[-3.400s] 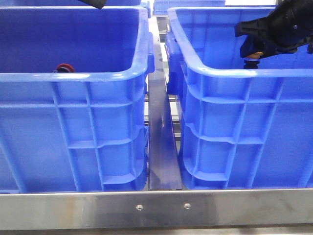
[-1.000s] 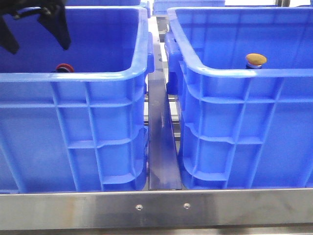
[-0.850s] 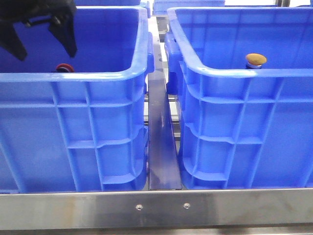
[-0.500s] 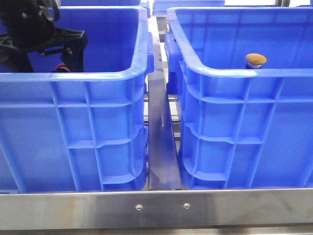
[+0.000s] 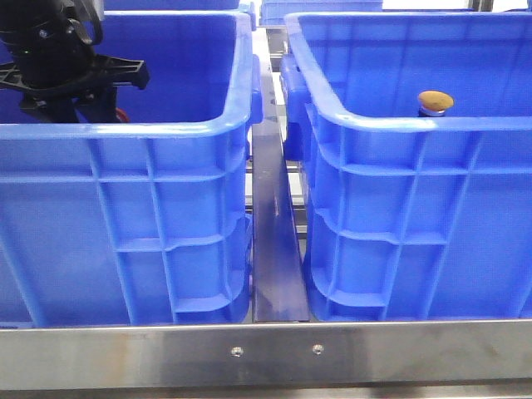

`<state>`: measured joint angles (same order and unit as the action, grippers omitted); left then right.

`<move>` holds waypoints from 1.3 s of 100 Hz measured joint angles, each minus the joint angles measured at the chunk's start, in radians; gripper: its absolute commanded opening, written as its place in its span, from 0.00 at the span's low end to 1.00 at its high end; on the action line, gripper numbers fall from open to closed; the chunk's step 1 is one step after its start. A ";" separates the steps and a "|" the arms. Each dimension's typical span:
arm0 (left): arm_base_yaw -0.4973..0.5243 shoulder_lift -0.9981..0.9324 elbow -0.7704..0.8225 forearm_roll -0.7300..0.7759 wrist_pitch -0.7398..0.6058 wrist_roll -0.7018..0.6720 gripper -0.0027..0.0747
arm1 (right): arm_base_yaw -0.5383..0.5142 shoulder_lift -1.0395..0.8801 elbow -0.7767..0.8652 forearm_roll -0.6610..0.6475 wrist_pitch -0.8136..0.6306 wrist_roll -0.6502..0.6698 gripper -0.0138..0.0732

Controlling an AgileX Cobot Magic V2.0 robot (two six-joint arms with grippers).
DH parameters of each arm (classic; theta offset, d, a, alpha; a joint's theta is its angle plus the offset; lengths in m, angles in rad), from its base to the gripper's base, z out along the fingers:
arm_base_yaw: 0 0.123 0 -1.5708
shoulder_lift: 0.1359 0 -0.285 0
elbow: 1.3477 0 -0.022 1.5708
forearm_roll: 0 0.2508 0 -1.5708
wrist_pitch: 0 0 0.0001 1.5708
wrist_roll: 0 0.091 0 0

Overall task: Pick red and yellow buttons and place in box
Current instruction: 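Lift the red button with the left gripper toward the right gripper, then grasp the red button cap with the right gripper from the left gripper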

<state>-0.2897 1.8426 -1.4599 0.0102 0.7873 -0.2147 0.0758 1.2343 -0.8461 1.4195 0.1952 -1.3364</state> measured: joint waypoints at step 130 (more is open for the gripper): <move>-0.501 -0.374 0.051 -0.114 0.093 0.278 0.22 | 0.000 0.000 -0.037 0.112 0.609 0.306 0.91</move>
<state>-0.7908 1.4687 -1.4087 -0.1041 0.8799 0.0637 0.0758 1.2343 -0.8829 1.5312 0.8040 -1.0301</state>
